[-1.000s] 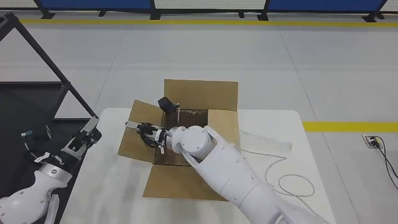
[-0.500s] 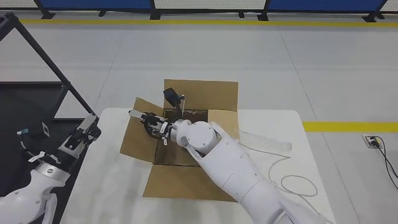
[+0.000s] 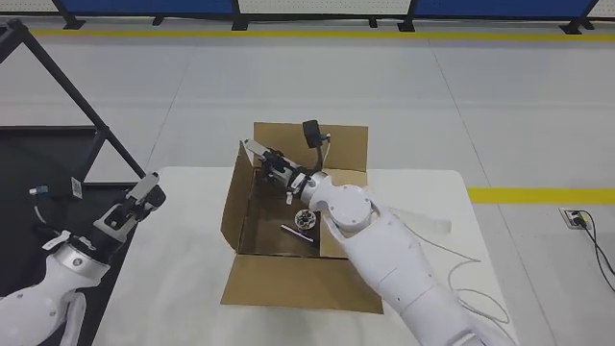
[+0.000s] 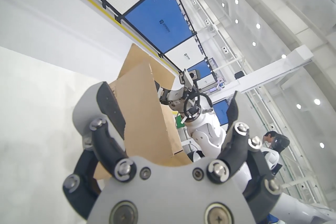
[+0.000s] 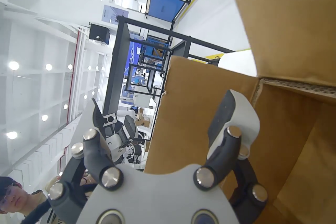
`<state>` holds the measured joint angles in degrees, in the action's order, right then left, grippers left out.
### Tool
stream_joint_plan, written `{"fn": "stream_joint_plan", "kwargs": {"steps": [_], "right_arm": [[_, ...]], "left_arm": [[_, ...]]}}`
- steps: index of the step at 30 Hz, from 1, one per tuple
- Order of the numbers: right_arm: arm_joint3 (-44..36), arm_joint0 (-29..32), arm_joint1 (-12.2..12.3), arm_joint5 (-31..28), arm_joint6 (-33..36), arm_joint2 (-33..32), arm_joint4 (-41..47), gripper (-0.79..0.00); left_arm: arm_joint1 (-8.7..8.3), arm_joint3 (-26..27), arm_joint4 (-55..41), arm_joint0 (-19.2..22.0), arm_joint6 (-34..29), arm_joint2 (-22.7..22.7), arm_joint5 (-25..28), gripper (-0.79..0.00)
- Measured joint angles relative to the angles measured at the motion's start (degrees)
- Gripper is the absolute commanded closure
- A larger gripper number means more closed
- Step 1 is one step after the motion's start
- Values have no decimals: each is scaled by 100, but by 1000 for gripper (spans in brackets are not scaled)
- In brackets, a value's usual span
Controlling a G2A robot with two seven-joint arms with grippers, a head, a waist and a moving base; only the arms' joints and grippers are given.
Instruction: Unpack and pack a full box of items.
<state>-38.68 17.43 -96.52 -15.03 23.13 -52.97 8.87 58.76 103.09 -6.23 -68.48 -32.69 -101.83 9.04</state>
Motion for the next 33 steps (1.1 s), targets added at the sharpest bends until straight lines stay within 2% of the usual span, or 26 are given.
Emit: {"fn": "stream_joint_plan", "kwargs": {"steps": [7, 13, 18, 23, 26, 33], "right_arm": [[-1599, 1071, 530, 524, 391, -995, -441, -785], [-2810, 1794, 731, 1012, 1279, -1313, -518, -785], [-3085, 1851, 700, 1179, 1490, -1071, -449, -785], [-2950, 1562, 594, 1299, 1490, -640, -472, -785], [-2893, 1366, 468, 1500, 1163, -232, -685, -785], [-2422, 819, 177, 1465, 1200, 456, -323, -785]], "left_arm": [[-31, 209, 286, 234, -301, 264, -31, -785], [-36, 194, 479, 417, -170, 429, -163, -785], [-41, -21, 517, 420, 78, 347, -257, -785], [-60, -188, 394, 193, 255, -21, -245, -785], [-67, -224, 287, -2, 329, -232, -195, -785], [-59, -227, 41, -402, 475, -476, -84, -785]]}}
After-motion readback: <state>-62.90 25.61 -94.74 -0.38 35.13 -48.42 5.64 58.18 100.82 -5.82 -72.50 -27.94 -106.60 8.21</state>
